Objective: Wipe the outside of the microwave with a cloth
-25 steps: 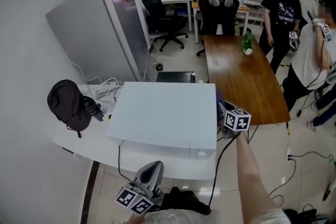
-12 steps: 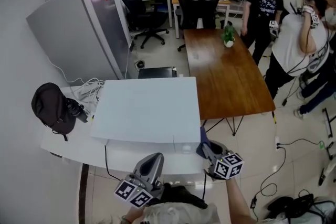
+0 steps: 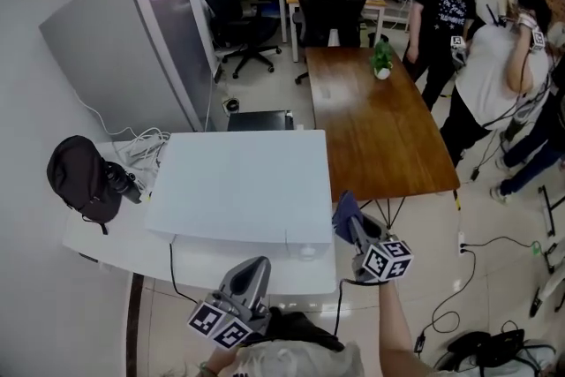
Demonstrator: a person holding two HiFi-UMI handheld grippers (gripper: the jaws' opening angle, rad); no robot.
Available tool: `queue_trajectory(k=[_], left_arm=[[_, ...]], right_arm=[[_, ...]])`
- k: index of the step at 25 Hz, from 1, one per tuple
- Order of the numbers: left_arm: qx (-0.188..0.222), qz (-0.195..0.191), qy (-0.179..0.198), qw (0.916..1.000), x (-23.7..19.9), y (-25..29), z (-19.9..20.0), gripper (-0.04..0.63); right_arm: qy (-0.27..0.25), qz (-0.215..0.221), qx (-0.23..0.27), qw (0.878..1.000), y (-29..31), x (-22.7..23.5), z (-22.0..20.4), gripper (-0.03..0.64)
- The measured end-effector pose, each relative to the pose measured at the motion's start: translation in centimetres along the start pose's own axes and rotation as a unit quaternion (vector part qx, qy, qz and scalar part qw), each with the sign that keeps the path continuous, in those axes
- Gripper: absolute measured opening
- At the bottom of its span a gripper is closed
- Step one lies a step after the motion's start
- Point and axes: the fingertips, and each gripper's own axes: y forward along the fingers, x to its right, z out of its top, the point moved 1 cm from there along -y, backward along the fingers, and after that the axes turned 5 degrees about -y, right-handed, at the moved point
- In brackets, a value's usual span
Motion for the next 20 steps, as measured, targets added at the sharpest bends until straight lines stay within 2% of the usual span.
queue_trajectory(k=[6, 12, 16, 20], left_arm=[[0.008, 0.027, 0.011, 0.9996, -0.9, -1.1, 0.5, -0.014], [0.014, 0.058, 0.02, 0.998, -2.1, -2.7, 1.1, -0.014], [0.018, 0.075, 0.022, 0.9967, -2.5, -3.7, 1.2, -0.014], [0.017, 0.079, 0.021, 0.9965, -2.6, -3.8, 0.9, -0.014]], right_arm=[[-0.053, -0.008, -0.024, 0.998, 10.1, 5.7, 3.8, 0.077], [-0.068, -0.025, -0.068, 0.995, 17.2, 7.5, 3.2, 0.077], [-0.032, -0.023, -0.108, 0.993, 19.5, 7.4, 0.1, 0.077], [0.002, -0.011, -0.122, 0.992, 18.8, 7.2, -1.4, 0.077]])
